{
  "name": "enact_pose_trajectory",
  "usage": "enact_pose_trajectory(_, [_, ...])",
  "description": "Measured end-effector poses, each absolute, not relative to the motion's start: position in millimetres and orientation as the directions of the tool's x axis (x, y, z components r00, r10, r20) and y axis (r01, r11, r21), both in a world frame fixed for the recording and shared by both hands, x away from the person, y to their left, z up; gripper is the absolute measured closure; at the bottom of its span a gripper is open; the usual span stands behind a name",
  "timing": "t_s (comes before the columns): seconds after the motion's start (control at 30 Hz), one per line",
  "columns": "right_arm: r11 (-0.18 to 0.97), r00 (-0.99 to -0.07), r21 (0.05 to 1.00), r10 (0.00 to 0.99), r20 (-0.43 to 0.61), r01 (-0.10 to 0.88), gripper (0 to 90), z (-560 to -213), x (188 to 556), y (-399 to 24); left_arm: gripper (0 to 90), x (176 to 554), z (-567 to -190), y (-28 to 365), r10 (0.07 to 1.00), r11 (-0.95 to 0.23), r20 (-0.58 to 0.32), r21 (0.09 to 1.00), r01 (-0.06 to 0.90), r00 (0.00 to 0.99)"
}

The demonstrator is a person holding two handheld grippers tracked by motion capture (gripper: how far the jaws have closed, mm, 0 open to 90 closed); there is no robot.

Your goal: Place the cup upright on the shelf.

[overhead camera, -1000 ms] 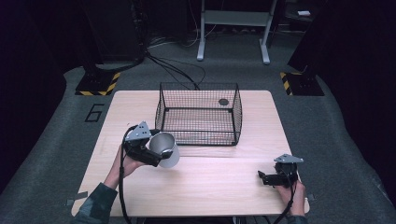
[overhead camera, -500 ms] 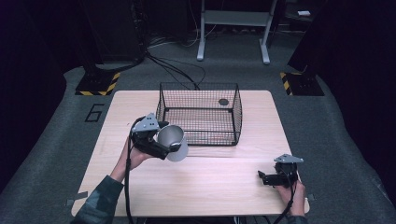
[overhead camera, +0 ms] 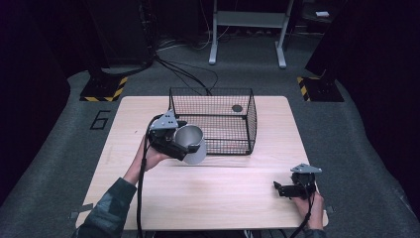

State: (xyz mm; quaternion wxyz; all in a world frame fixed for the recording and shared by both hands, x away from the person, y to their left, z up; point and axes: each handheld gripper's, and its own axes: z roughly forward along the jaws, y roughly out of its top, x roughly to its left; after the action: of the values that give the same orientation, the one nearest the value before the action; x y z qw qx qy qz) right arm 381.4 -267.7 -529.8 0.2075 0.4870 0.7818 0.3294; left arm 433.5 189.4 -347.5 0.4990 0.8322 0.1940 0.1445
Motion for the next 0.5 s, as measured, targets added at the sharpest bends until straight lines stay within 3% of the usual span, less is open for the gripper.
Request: enact_pose_trajectory(0.5, [0.308, -0.439, 0.718, 0.898, -0.004, 0.624, 0.1, -529.8, 381.4, -267.6, 6.7, 461.5, -352.7, 187.4, 0.487, -0.411, 0.015, 0.886, 0.214, 0.873])
